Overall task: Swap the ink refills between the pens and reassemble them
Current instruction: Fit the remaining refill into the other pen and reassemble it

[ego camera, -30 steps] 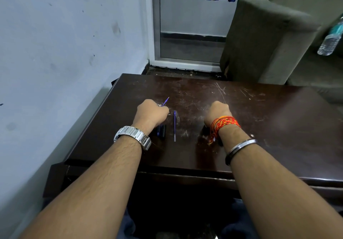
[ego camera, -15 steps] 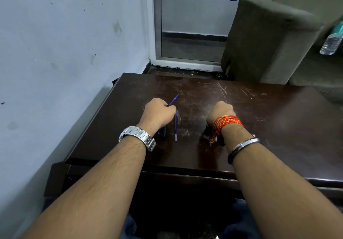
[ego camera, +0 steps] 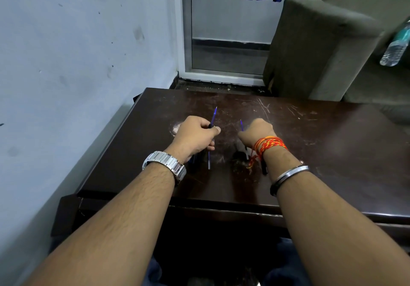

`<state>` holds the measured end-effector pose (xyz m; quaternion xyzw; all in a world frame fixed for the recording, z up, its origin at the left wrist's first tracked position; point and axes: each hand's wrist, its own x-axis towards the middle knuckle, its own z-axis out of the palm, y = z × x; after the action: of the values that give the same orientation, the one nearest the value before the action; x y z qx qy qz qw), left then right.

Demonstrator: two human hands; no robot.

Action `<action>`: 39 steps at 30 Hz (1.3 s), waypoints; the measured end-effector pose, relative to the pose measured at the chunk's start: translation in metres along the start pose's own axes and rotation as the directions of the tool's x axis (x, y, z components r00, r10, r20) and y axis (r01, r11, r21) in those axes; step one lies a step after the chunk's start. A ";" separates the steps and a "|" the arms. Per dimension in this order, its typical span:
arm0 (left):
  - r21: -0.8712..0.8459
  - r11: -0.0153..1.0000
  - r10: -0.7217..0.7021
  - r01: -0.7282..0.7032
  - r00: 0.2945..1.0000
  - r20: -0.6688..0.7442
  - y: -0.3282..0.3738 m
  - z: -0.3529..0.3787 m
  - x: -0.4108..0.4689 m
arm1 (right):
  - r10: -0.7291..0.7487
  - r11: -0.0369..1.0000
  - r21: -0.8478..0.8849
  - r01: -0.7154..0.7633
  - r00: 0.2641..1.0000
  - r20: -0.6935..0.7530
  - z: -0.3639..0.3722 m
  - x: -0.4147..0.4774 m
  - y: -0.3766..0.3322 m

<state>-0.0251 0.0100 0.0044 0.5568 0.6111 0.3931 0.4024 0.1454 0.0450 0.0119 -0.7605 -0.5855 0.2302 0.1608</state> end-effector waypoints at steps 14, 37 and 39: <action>0.072 0.997 -0.040 0.040 0.999 0.006 0.000 -0.005 -0.005 | 0.064 0.991 -0.116 -0.070 0.996 -0.058 0.004 0.002 0.015; 0.114 0.993 -0.022 0.041 0.987 -0.159 0.006 -0.022 -0.004 | -0.256 0.766 0.591 0.252 0.964 -0.080 0.015 0.006 -0.016; 0.154 0.988 -0.024 0.032 0.998 -0.052 0.009 -0.018 -0.006 | -0.286 0.771 0.589 0.241 0.958 -0.018 0.021 0.003 -0.020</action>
<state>-0.0379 0.0036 0.0201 0.5677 0.6575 0.3524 0.3482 0.1186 0.0523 0.0040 -0.5752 -0.5920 0.4019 0.3964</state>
